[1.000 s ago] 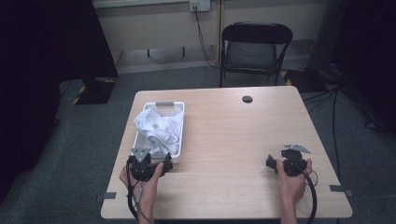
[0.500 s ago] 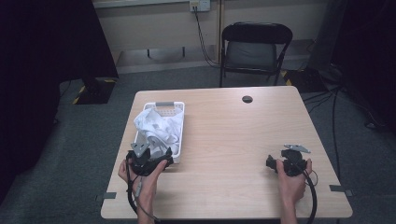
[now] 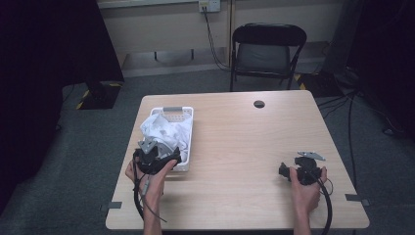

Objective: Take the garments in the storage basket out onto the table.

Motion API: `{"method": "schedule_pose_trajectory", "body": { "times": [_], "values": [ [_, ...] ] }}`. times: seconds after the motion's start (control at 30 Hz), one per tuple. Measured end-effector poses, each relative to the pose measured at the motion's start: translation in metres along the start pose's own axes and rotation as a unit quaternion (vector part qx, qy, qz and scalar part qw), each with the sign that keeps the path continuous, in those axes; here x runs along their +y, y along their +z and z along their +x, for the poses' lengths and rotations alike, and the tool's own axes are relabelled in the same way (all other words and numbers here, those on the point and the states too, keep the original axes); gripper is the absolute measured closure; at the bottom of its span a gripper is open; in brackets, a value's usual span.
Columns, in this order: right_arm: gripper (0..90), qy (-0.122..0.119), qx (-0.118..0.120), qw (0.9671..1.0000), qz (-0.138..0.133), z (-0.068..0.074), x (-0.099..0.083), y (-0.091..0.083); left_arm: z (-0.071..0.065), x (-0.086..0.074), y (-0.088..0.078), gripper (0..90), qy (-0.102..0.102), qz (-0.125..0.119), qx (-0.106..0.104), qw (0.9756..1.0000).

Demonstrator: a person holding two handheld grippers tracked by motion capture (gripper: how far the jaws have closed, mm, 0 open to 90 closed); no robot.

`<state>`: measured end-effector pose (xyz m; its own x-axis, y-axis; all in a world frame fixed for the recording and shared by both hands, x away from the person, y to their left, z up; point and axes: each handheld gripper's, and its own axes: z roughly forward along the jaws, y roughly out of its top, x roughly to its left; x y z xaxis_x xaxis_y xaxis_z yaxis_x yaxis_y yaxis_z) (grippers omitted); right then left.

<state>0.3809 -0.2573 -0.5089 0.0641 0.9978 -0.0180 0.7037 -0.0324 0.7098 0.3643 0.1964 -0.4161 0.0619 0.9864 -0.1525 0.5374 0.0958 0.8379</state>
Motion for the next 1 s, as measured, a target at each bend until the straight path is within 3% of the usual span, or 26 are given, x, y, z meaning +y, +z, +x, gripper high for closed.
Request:
{"method": "schedule_pose_trajectory", "body": {
  "times": [0.17,0.63,0.87,0.9,1.0],
  "values": [
    [0.0,0.0,0.0,1.0,0.0,0.0,0.0,0.0,-0.003,0.005,0.003,0.2,0.011,0.003,0.005,0.9999],
    [0.0,0.0,0.0,1.0,0.0,0.0,0.0,0.0,0.009,0.017,0.028,0.2,-0.003,0.039,-0.009,0.9992],
    [0.0,0.0,0.0,1.0,0.0,0.0,0.0,0.0,0.011,0.024,0.04,0.2,0.003,0.06,-0.002,0.9982],
    [0.0,0.0,0.0,1.0,0.0,0.0,0.0,0.0,0.013,0.024,0.045,0.2,0.004,0.063,0.008,0.998],
    [0.0,0.0,0.0,1.0,0.0,0.0,0.0,0.0,0.014,0.024,0.049,0.2,0.002,0.072,0.004,0.9974]
  ]
}}
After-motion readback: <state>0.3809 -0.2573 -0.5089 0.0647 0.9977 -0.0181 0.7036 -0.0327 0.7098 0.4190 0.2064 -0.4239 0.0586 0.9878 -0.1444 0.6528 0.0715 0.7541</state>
